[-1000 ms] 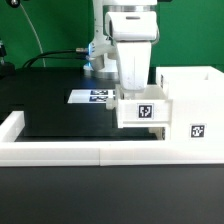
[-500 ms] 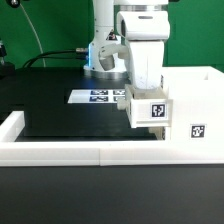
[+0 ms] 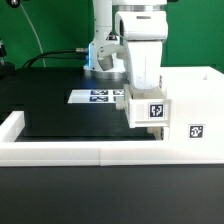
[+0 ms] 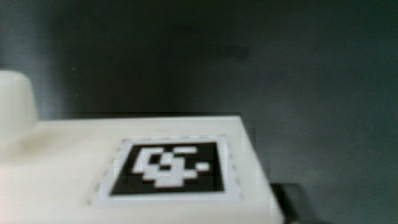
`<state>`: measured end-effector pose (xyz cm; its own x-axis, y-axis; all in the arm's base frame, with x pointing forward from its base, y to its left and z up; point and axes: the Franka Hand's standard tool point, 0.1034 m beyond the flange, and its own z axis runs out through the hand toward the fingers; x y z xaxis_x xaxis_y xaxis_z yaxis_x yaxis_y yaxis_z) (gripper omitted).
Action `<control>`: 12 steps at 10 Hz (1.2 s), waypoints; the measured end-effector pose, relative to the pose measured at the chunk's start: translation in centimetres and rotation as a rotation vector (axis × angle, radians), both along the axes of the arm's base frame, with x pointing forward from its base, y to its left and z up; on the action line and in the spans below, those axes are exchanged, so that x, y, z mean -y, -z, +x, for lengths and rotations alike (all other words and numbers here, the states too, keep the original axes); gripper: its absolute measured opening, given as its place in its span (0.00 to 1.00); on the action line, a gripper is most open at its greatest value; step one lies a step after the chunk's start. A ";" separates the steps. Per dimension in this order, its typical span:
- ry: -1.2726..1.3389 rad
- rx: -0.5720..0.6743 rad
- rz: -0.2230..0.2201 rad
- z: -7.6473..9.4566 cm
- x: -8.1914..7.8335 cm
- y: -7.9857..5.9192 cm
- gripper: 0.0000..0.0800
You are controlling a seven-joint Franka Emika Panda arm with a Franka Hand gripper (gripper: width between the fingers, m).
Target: Assemble drawer
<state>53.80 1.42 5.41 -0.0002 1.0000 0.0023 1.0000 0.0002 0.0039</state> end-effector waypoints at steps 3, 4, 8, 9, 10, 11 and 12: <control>0.006 0.008 -0.007 0.3 -0.2 -1.2 0.55; 0.005 0.013 -0.010 0.5 -0.2 -1.7 0.72; -0.001 0.033 -0.032 1.2 1.8 -4.2 0.81; -0.006 0.035 -0.040 2.0 2.3 -5.4 0.81; -0.029 0.045 -0.041 2.3 3.2 -5.9 0.81; -0.024 0.048 -0.037 2.4 4.4 -6.1 0.81; -0.008 0.046 -0.037 2.3 4.2 -5.9 0.81</control>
Offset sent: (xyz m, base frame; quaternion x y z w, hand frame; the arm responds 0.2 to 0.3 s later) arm -0.0014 -0.0008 0.0231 0.0099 -0.0207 -0.0007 0.9997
